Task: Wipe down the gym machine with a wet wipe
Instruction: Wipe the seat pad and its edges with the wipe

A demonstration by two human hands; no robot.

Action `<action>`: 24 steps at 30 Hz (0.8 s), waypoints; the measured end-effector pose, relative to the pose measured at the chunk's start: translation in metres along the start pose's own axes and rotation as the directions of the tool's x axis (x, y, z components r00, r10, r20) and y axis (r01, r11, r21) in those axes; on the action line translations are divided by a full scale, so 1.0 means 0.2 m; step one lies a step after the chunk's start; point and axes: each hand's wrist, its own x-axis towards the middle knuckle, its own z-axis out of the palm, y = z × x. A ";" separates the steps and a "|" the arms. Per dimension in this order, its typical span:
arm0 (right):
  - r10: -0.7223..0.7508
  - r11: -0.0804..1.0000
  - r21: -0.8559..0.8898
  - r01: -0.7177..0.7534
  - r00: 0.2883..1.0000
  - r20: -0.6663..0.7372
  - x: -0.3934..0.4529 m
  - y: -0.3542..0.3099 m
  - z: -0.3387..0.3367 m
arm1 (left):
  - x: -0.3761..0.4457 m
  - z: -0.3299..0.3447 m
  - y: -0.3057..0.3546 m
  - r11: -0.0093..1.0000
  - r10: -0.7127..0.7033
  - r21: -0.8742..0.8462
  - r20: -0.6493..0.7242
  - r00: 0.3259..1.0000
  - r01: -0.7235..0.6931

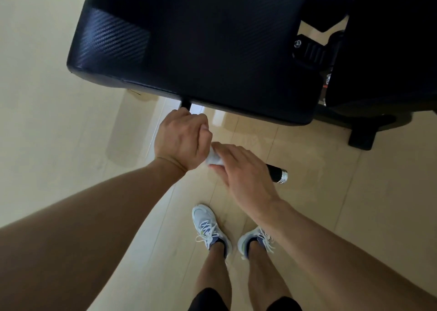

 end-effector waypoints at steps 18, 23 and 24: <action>0.084 0.966 0.234 -0.106 0.991 0.103 -0.09 0.19 -0.14 | 0.01 0.00 0.00 1.000 0.028 0.012 -0.010 1.000 -0.028; 0.217 0.939 0.231 -0.253 0.961 0.169 -0.26 0.39 -0.25 | 0.00 -0.01 0.00 0.999 0.052 0.012 -0.020 0.998 -0.052; 0.190 0.946 0.236 -0.222 0.970 0.151 -0.20 0.32 -0.22 | 0.01 0.00 0.00 0.999 0.048 0.016 -0.019 0.999 -0.048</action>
